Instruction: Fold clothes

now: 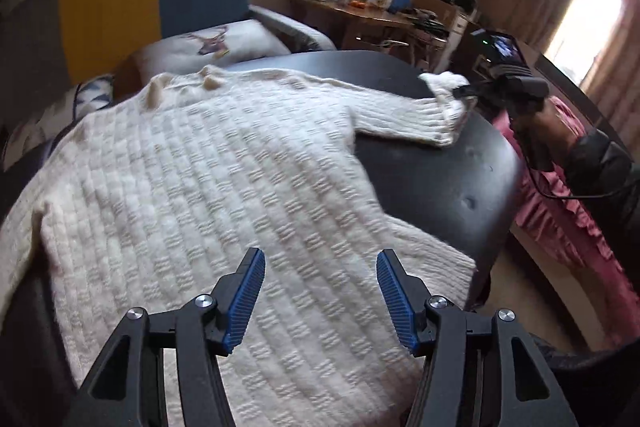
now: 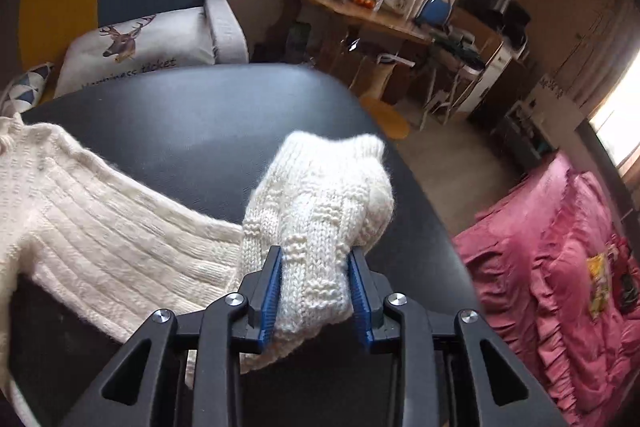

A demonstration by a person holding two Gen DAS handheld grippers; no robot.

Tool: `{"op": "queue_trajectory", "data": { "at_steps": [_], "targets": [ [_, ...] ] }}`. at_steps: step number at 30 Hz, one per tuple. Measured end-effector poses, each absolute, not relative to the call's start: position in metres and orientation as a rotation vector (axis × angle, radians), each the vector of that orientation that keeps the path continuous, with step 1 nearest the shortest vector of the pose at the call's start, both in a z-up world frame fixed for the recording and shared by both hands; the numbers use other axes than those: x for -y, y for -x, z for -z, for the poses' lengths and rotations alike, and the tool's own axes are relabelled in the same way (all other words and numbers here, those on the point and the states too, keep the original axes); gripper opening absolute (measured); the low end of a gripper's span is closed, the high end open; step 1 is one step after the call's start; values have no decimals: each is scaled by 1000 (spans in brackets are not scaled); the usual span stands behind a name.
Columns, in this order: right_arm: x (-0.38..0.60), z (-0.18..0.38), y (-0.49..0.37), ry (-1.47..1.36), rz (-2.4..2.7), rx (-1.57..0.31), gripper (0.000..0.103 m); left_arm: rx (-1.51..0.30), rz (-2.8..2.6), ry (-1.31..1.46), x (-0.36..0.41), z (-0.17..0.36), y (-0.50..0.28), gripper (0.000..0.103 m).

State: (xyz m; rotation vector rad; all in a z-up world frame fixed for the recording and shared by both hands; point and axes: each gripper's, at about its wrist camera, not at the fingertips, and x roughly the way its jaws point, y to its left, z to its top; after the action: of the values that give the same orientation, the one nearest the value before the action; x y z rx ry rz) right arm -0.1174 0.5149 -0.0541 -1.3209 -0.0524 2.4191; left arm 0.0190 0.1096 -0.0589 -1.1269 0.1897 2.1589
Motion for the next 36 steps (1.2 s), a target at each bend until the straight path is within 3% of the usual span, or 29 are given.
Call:
{"op": "queue_trajectory", "data": {
  "at_steps": [4,8,12,16,18,22,24,25,28,33,36],
  "targets": [
    [-489,43,67,1321,-2681,-141,37,-261,-2067,1145,-143,64,-23,60],
    [-436,72,14,1781,-2917,-563,41,-221,-2105,1250,-148,81,-8,60],
    [-376,119,-24,2090,-2895,-653,41,-48,-2187,1360,-111,92,10,60],
    [-359,127,-21,2013,-2911,-776,44,-16,-2306,1412,-67,100,16,60],
    [-342,125,-15,2020,-2928,-699,44,-12,-2359,1429,-47,106,17,60],
    [-294,118,-13,1995,-2973,-216,45,62,-2403,1475,-14,123,19,60],
    [-269,117,-18,1940,-2990,104,35,104,-2405,1446,-6,126,17,60],
    [-261,115,-20,1922,-2996,152,15,95,-2406,1440,-7,126,16,62],
    [-242,103,-30,1846,-2979,347,11,58,-2416,1428,-12,126,14,63],
    [-275,24,-52,1545,-2956,448,11,168,-2375,1428,2,126,15,63],
    [-304,19,-61,1626,-2863,410,11,199,-2357,1422,5,127,14,63]
  ]
}}
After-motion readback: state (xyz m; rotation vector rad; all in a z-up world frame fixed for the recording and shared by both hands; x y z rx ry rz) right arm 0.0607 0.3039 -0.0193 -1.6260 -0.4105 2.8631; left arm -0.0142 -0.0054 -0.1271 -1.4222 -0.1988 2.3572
